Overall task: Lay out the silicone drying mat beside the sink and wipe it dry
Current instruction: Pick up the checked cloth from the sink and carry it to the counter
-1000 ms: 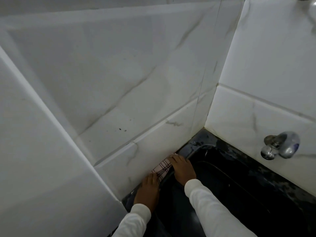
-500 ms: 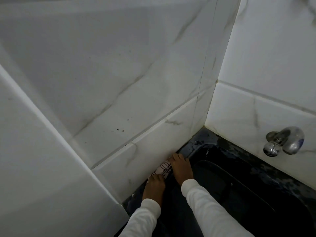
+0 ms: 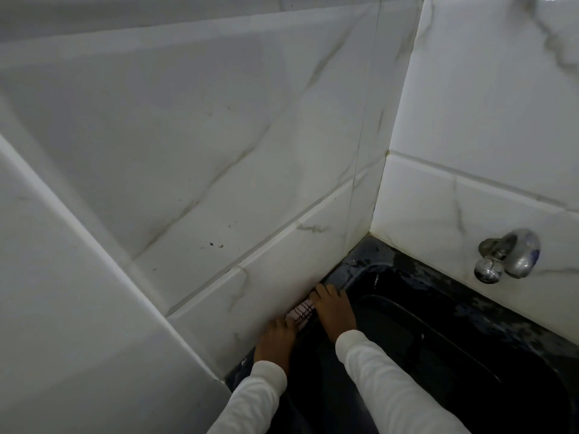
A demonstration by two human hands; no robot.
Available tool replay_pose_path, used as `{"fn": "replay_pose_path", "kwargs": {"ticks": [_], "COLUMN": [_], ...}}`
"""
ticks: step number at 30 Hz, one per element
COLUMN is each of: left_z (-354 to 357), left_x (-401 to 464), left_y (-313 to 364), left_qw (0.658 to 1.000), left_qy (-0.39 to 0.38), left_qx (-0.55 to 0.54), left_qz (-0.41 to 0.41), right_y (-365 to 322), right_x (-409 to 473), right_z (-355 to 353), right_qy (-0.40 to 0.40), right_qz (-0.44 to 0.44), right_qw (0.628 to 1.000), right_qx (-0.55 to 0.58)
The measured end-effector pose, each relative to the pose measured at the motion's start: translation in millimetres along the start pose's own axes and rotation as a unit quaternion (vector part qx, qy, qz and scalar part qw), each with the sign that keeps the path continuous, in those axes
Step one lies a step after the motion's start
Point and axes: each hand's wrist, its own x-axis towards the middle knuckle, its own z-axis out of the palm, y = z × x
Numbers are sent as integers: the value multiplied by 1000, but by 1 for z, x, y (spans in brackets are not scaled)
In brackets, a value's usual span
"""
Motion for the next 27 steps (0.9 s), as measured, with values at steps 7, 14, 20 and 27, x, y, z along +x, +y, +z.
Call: {"fn": "replay_pose_path", "kwargs": {"ticks": [7,14,20,27], "left_z": [-14,-56,-85,-83], "left_x": [7,20,23,5], "left_y": [-1,16,62,171], "left_qw": [997,986,950,889], "left_qy": [42,95,142,80], "left_qx": [-26,-68,-129,-244], "left_qz": [67,122,246,380], "right_y": [33,79,121,166], "right_x": [-26,-66,-134,-264], "right_z": [-43,-93,-114,-127], "right_qy": [49,39,88,128], "right_qz": [14,58,138,282], "right_qw": [999,995,977,939], "right_qx": [-9,68,137,153]}}
